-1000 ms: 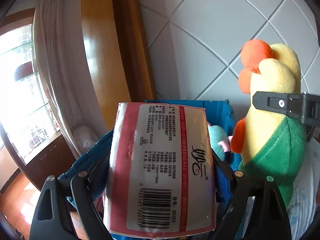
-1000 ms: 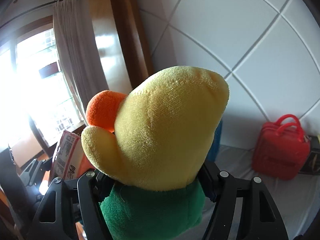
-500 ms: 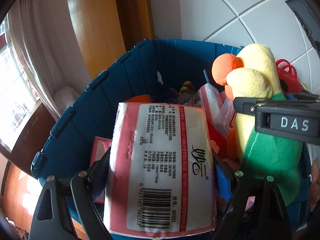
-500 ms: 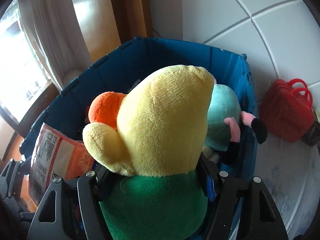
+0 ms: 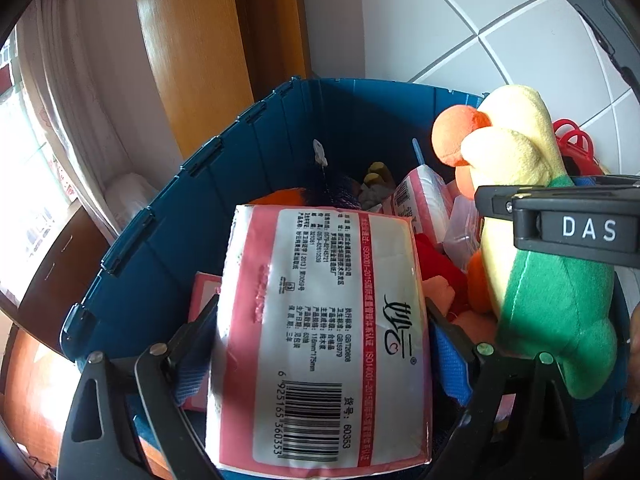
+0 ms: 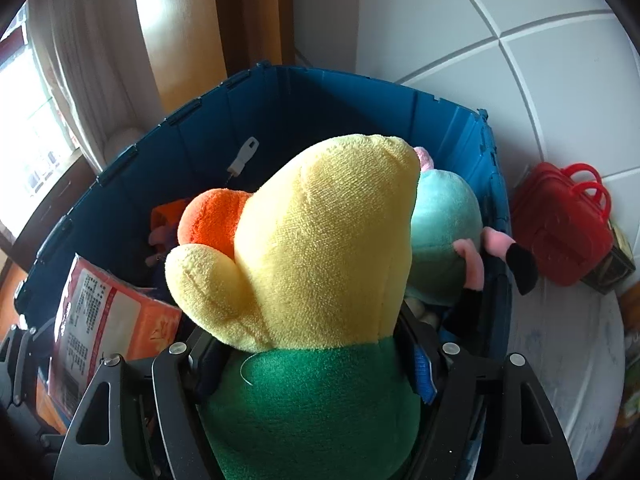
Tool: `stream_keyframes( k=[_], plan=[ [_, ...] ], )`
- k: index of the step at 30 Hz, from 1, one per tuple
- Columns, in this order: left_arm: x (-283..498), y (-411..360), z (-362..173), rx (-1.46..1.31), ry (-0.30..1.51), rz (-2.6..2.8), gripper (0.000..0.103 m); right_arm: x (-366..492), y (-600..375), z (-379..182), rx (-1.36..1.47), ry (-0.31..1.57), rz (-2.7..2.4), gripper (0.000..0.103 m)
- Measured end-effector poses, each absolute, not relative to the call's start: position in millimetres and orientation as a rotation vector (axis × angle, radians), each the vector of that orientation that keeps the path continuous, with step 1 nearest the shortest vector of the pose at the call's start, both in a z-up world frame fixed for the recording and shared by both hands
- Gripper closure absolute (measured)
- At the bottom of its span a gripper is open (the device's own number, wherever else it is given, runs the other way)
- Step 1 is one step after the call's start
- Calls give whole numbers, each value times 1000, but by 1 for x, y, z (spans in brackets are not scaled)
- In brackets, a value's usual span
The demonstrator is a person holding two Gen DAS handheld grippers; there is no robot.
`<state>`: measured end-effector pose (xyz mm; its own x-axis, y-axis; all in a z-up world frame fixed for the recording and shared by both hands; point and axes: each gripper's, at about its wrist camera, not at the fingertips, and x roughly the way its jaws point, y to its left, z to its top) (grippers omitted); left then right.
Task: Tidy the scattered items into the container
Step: 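Open both tools to drop the tissue pack and duck plush into the crate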
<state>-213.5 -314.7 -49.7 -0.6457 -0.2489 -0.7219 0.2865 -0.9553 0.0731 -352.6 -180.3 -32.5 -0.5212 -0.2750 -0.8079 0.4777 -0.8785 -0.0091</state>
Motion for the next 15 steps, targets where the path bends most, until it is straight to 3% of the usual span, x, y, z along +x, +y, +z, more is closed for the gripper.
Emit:
stream_keyframes(
  k=[2,4,7,9,15],
  plan=[
    [-203,-313,-41,1081,67,-2607,0,-343,-176,-23,1175,314,-2406,26],
    [-191,-309,-31,1038,64,-2612,0,-332,-169,-14,1133,306,-2409,16],
    [-174,-304,-20,989,76,-2601,0,-314,-160,-2,1079,297,-2392,13],
    [-162,-300,-15,965,102,-2600,0,-303,-152,5,1053,294,-2377,2],
    [-128,-275,-9,933,121,-2583,0,-266,-117,20,979,291,-2350,0]
  ],
)
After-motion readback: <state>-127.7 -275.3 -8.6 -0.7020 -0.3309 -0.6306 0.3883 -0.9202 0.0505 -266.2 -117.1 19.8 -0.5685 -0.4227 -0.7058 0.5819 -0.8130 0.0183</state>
